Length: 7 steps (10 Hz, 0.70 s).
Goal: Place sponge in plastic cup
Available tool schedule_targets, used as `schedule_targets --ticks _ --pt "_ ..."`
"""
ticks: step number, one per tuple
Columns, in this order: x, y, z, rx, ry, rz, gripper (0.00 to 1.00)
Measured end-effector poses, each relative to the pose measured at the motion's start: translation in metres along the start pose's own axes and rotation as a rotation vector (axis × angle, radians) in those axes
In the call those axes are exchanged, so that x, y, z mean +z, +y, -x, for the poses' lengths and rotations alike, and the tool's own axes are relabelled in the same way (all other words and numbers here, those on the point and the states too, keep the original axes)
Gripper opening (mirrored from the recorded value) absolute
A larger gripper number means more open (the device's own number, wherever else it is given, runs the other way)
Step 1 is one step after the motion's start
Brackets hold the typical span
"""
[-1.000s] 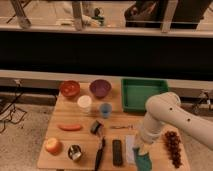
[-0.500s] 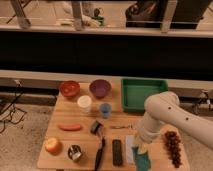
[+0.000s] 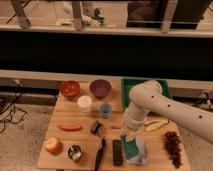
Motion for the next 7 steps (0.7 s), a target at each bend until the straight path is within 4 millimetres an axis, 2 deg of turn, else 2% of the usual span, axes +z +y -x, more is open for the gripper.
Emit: schedule_targets --ticks 2,7 --pt "-0.0064 -0.0148 0.0026 -0.014 0.012 -0.004 0.00" --pt "-0.0065 -0.0138 0.0012 -0.012 0.014 -0.003 0.00"
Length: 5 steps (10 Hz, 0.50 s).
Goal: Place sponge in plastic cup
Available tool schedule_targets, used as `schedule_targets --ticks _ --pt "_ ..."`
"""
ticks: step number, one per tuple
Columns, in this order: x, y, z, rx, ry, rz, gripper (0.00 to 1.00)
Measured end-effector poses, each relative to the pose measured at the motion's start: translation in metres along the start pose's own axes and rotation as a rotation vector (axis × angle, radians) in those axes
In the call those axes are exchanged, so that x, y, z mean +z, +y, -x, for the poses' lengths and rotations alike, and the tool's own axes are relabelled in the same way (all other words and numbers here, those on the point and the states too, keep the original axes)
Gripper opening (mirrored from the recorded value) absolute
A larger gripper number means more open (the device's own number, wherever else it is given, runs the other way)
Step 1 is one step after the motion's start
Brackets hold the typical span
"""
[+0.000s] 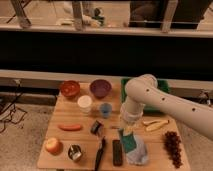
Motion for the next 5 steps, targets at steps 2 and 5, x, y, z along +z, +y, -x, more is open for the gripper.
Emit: schedule_targets --ticks 2,5 --pt "0.000 0.000 0.000 -0.004 0.002 0.000 0.00" --pt "0.000 -0.023 0.021 -0.045 0.007 -0.022 0.00"
